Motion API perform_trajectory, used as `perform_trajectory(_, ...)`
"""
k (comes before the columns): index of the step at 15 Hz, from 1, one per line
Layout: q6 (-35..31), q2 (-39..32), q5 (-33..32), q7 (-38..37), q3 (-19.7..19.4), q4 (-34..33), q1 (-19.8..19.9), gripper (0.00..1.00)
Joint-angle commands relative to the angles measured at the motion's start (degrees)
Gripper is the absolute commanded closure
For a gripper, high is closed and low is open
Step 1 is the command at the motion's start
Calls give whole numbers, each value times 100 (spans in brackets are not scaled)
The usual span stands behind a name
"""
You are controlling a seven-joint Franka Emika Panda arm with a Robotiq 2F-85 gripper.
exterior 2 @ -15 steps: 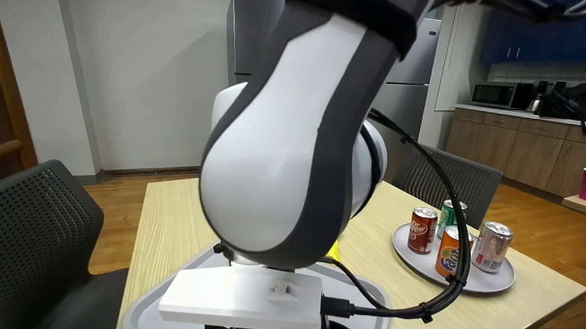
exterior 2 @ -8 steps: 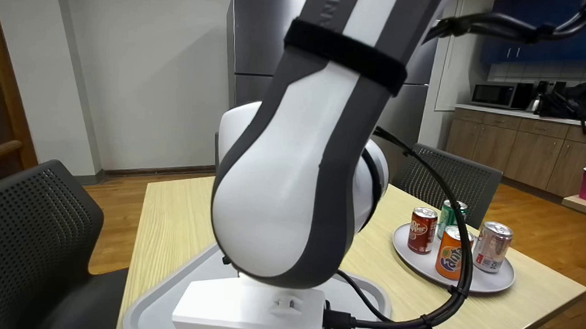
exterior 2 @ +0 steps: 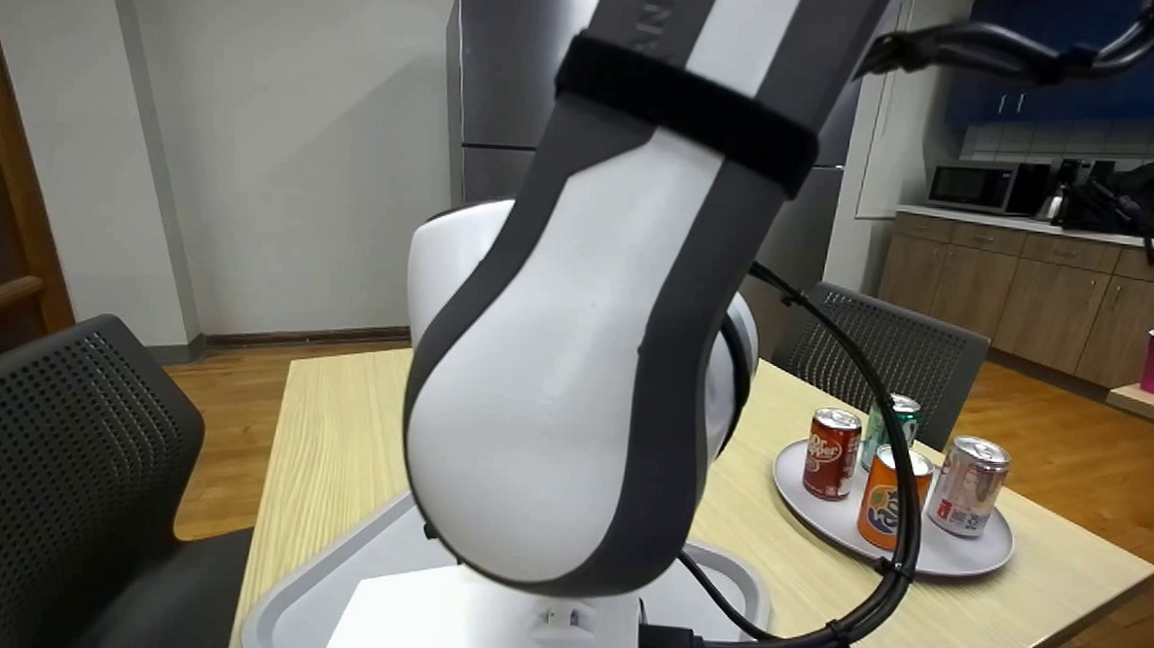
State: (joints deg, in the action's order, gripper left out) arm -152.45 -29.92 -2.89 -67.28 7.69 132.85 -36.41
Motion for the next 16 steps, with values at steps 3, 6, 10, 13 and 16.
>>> perform_trajectory(3, 116, 58, -198, -75, -198, -62, -194, 34)
perform_trajectory(6, 123, 36, -254, -84, -278, -81, -246, 58)
perform_trajectory(10, 160, 35, -309, -110, -351, -94, -283, 88)
perform_trajectory(13, 279, 52, -297, -151, -400, -111, -300, 100)
perform_trajectory(16, 639, 190, -236, -168, -363, -154, -212, 98)
